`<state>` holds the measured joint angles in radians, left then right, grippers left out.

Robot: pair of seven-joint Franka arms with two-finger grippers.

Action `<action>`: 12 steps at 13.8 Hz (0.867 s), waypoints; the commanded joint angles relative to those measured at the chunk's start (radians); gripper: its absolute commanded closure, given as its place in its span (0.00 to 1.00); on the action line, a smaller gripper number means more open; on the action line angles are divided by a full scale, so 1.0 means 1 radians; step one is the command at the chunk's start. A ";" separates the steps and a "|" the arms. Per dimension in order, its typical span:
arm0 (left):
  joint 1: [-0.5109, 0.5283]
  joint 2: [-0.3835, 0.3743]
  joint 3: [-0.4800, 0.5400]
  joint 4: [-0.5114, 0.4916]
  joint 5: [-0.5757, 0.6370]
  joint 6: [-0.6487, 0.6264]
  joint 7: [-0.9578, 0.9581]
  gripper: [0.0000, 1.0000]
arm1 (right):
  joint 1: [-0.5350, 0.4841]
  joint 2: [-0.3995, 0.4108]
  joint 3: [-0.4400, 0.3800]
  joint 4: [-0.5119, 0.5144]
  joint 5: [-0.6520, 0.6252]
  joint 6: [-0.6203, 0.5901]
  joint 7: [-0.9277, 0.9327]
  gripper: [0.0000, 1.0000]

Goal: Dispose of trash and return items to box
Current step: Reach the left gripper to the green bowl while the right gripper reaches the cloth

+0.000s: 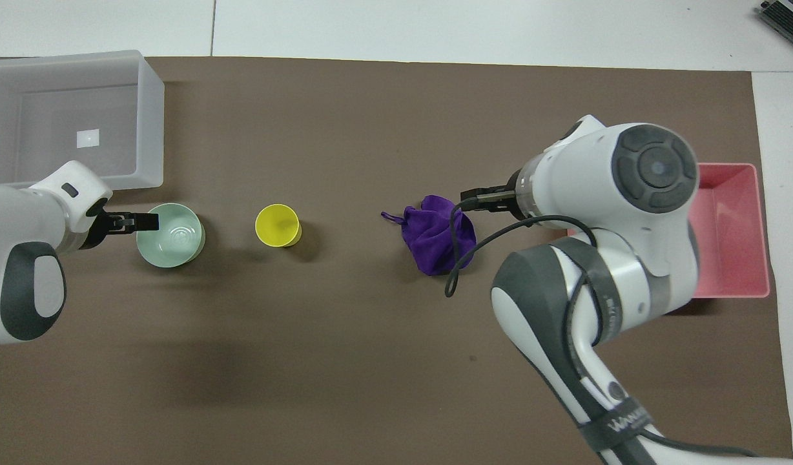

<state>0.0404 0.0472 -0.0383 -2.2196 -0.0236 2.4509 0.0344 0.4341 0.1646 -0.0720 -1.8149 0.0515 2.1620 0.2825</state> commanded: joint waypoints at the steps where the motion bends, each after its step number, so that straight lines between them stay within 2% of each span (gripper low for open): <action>1: -0.004 0.057 -0.003 -0.014 0.008 0.072 -0.010 0.00 | 0.031 0.081 -0.005 0.005 0.024 0.106 0.023 0.00; 3: -0.004 0.077 -0.005 -0.028 0.008 0.109 -0.005 0.00 | 0.031 0.113 -0.003 0.005 0.027 0.140 0.024 0.00; 4: -0.004 0.077 -0.005 -0.034 0.008 0.109 -0.005 0.11 | 0.037 0.139 0.001 0.005 0.027 0.166 0.027 0.00; 5: -0.004 0.077 -0.005 -0.040 0.008 0.106 -0.005 0.52 | 0.057 0.174 0.004 0.005 0.027 0.203 0.027 0.00; 6: -0.004 0.076 -0.005 -0.042 0.008 0.105 -0.005 0.98 | 0.061 0.206 0.006 0.005 0.027 0.229 0.027 0.00; 9: -0.005 0.074 -0.005 -0.032 0.008 0.097 -0.002 1.00 | 0.064 0.240 0.006 -0.006 0.025 0.259 0.011 0.00; 12: 0.003 0.027 -0.005 -0.003 0.008 0.025 0.025 1.00 | 0.063 0.248 0.006 -0.046 0.025 0.301 -0.043 0.00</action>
<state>0.0388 0.1251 -0.0454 -2.2272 -0.0240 2.5285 0.0405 0.5048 0.4202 -0.0688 -1.8247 0.0542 2.4196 0.2854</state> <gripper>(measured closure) 0.965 0.000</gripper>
